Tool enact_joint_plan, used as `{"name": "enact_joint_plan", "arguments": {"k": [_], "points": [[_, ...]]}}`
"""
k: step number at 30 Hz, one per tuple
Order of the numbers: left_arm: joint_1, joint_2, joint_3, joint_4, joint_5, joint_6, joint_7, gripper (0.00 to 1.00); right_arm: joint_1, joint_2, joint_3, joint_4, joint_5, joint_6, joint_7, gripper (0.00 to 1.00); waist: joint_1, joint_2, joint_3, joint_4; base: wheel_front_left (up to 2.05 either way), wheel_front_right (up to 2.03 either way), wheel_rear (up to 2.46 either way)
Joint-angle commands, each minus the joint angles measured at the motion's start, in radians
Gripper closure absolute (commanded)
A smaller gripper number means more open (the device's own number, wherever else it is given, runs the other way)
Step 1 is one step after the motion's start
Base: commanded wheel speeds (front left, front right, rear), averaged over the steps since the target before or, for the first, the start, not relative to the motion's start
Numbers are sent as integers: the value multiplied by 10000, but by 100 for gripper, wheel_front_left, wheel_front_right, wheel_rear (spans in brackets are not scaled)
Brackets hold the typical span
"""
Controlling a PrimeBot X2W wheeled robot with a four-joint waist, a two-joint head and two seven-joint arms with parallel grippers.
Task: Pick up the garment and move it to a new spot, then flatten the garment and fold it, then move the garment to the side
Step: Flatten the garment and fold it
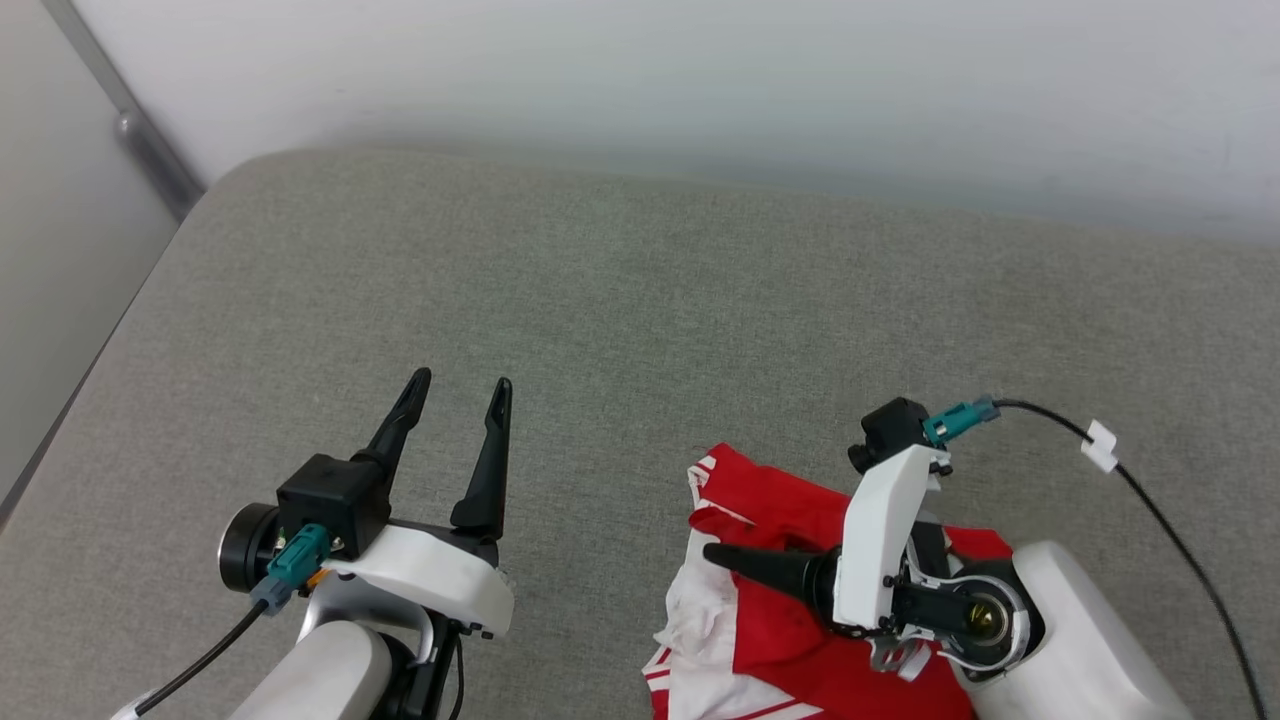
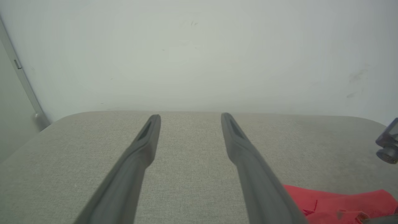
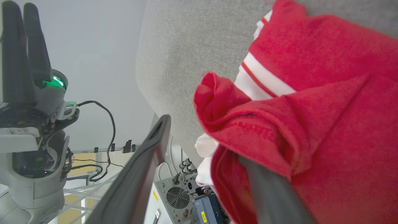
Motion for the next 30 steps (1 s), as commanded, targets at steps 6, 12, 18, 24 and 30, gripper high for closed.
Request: {"name": "enact_joint_plan", "arguments": {"k": [6, 12, 18, 24, 30], "points": [[188, -52, 7, 160, -84, 38, -53, 0, -49, -826, 901, -1388, -1402, -4, -239, 0, 0, 0, -364, -242, 0, 0, 0], [493, 106, 118, 140, -191, 189, -50, 0, 429, -1825, 1060, -2943, -3042, -2, -718, 0, 0, 0, -598, -656, 0, 0, 0], [896, 359, 455, 77, -481, 373, -20, 0, 1364, -2292, -378, -3645, -5230, -2, -1712, 0, 0, 0, -828, -1224, 0, 0, 0], [1344, 695, 681, -93, -481, 685, 27, 0, 2657, -1837, -2748, -4229, -7130, -2, -3297, 0, 0, 0, -1088, -1685, 0, 0, 0], [1717, 897, 738, -260, -441, 932, 9, 0, 3530, -1343, -3922, -5059, -7805, -4, -5716, 0, 0, 0, -1210, -1943, 0, 0, 0]]}}
